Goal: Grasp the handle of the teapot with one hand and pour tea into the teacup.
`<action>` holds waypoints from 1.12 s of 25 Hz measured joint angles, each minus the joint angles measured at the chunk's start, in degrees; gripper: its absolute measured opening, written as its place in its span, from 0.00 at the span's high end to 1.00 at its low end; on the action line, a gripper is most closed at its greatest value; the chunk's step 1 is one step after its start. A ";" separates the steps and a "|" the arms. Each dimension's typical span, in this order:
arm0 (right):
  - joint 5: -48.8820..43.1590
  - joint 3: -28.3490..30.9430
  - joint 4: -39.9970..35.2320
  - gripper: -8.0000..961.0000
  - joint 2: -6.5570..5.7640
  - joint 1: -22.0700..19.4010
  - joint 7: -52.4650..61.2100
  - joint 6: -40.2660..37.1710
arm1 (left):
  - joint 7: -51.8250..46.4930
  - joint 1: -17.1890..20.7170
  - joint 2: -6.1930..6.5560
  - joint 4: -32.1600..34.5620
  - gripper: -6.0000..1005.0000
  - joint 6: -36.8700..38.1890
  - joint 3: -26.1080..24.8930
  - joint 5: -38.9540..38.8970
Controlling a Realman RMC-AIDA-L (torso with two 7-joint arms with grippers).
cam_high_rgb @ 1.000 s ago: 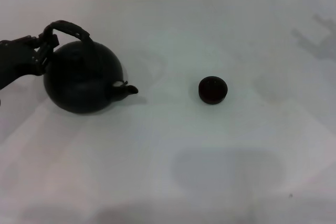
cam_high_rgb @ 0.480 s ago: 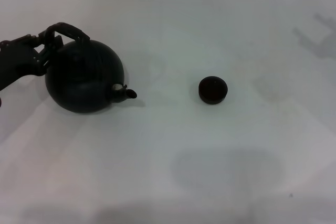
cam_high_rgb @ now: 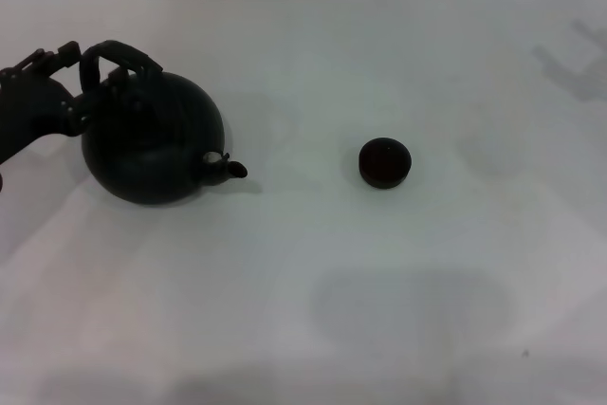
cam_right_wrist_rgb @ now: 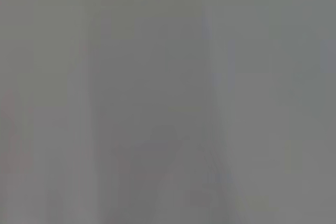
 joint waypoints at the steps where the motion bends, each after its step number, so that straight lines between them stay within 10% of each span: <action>1: 0.00 0.07 -0.10 0.10 -0.10 0.03 -0.01 -0.01 | 0.39 0.20 0.00 0.00 0.31 -0.68 0.04 -0.11; 14: 0.53 0.31 -4.41 0.10 -1.02 -0.41 0.36 -2.78 | 6.22 9.78 0.12 1.37 0.20 -7.48 -1.04 -3.68; 21: 0.37 0.86 -4.05 0.10 -1.29 -0.66 0.52 -5.08 | 19.35 16.38 0.13 -5.87 0.20 -14.79 -10.43 -17.16; 28: 6.29 8.62 7.78 0.10 0.57 -1.90 -12.62 -4.23 | 27.41 14.16 0.24 -17.63 0.21 -21.45 -24.42 -21.92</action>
